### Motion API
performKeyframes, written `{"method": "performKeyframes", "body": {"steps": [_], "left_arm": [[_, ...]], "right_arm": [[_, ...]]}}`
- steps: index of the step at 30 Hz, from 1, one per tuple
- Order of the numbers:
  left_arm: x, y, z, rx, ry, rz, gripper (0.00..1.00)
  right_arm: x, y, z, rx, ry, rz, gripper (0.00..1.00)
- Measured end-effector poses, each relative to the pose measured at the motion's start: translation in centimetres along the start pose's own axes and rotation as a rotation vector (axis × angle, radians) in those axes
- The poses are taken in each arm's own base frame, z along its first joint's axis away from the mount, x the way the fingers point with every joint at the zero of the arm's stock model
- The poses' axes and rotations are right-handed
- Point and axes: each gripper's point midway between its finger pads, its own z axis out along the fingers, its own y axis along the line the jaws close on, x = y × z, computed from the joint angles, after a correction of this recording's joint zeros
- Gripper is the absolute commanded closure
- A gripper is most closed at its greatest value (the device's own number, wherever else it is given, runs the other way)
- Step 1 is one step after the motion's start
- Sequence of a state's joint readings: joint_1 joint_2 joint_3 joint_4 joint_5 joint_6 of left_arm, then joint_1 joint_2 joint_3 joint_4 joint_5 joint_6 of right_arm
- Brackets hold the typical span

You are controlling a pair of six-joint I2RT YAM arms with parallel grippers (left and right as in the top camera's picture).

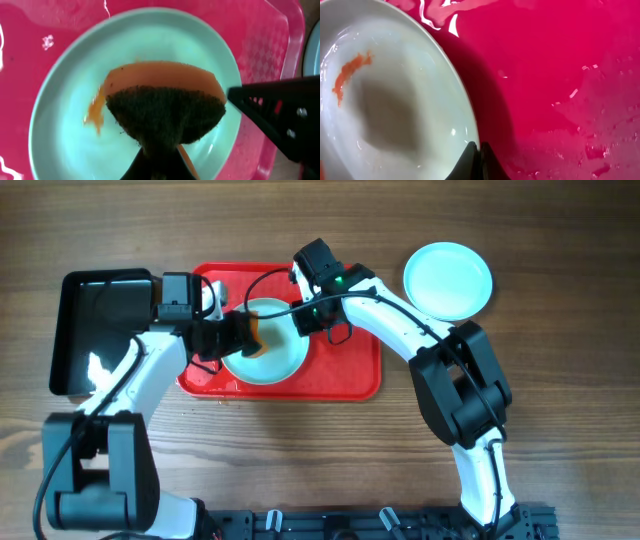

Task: Clean dirty plates on tray and stack at the side
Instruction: 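Scrub the remaining plate with the sponge in the left gripper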

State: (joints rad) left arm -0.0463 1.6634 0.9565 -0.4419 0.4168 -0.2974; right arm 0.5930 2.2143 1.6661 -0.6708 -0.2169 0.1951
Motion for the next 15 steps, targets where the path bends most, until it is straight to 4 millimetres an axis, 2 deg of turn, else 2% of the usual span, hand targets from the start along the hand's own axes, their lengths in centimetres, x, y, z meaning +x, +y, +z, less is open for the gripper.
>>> {"method": "performKeyframes", "body": {"steps": [7, 15], "left_arm": [[0.2, -0.4, 1.5, 0.007, 0.011, 0.023, 0.96], [0.9, -0.5, 3.0, -0.004, 0.039, 0.041, 0.96]], "right_arm": [[0.2, 1.0, 0.0, -0.061, 0.009, -0.101, 0.96], [0.4, 1.2, 0.3, -0.076, 0.018, -0.131, 0.96]]}}
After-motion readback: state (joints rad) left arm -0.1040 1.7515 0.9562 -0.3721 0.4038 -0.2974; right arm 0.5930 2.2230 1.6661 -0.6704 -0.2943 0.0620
